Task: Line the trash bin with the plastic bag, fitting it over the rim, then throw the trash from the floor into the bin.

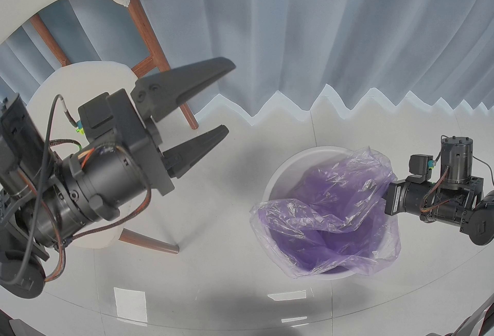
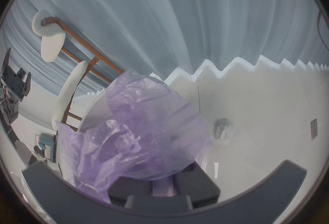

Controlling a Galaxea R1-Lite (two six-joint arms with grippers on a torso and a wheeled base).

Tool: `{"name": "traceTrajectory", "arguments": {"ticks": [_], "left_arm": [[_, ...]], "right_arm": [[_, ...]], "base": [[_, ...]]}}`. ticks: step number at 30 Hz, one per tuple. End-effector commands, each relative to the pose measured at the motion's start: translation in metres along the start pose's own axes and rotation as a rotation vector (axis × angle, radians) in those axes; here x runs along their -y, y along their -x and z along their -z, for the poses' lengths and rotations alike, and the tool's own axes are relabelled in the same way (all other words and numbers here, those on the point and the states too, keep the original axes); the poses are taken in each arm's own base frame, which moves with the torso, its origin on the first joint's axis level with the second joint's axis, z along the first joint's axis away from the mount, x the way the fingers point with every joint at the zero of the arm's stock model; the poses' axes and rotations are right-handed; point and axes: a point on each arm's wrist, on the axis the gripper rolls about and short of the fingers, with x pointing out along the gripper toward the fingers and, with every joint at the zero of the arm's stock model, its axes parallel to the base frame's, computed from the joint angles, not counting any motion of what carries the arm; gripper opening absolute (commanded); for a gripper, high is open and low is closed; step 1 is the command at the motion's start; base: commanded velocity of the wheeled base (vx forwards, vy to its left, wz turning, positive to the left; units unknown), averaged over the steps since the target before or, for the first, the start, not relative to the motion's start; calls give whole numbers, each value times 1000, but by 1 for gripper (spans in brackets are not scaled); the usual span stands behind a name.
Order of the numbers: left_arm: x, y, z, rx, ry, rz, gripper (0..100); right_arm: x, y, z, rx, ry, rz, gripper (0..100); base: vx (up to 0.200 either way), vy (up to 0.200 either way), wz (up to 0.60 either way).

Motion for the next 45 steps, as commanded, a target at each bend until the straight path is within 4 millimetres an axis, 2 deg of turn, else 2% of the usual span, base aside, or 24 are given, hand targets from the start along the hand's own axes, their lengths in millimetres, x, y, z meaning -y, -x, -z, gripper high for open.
{"name": "traceTrajectory", "arguments": {"ticks": [1, 3, 5, 7, 8, 9, 10, 12, 15, 17, 19, 20, 23, 25, 28, 30, 34, 38, 45], "left_arm": [[18, 4, 22, -358, 16, -297, 100], [35, -4, 17, -449, -64, -369, 100], [41, -9, 18, -529, -188, -420, 100], [36, -13, 23, -588, -340, -454, 100], [36, -13, 23, -588, -340, -454, 100], [30, -14, 26, -620, -447, -474, 100], [24, -15, 31, -663, -631, -485, 100], [20, -20, 36, -699, -760, -487, 100], [14, -29, 45, -727, -791, -505, 100], [18, -45, 58, -726, -826, -507, 100], [18, -53, 60, -713, -843, -519, 100], [18, -65, 63, -692, -882, -541, 100], [20, -76, 68, -688, -975, -544, 100], [18, -77, 70, -703, -1026, -543, 100], [16, -76, 71, -780, -1229, -485, 100], [14, -78, 71, -791, -1277, -467, 100], [2, -80, 79, -829, -1287, -499, 100], [-1, -80, 82, -829, -1299, -517, 100], [-13, -96, 94, -755, -1330, -524, 100]], "right_arm": [[-2, 18, 5, 11, 2, 28, 0], [-3, 20, 3, 23, 4, 25, 0], [-4, 23, 2, 30, 6, 23, 0], [-4, 24, 1, 36, 7, 22, 0], [-4, 24, 1, 36, 7, 22, 0], [-5, 24, 1, 37, 8, 19, 0], [-6, 24, 1, 38, 10, 16, 0], [-7, 24, 1, 37, 13, 14, 0], [-9, 24, 2, 35, 16, 7, 0], [-11, 27, 2, 38, 19, 3, 0], [-12, 29, 4, 38, 20, 1, 0], [-14, 31, 7, 30, 25, -6, 0], [-18, 34, 12, 20, 30, -21, 0], [-18, 34, 14, 14, 30, -21, 0], [-22, 35, 15, 8, 38, -38, 0], [-21, 33, 17, -3, 35, -35, 0], [-20, 23, 18, -28, 26, -30, 0], [-20, 11, 13, -29, 23, -11, 0], [-18, -13, 5, -36, 2, 29, 0]], "base": [[0, 0, 0], [0, 0, 0], [0, 0, 0], [0, 0, 0], [0, 0, 0], [0, 0, 0], [0, 0, 0], [0, 0, 0], [0, 0, 0], [0, 0, 0], [0, 0, 0], [0, 0, 0], [0, 0, 0], [0, 0, 0], [0, 0, 0], [0, 0, 0], [0, 0, 0], [0, 0, 0], [0, 0, 0]]}}
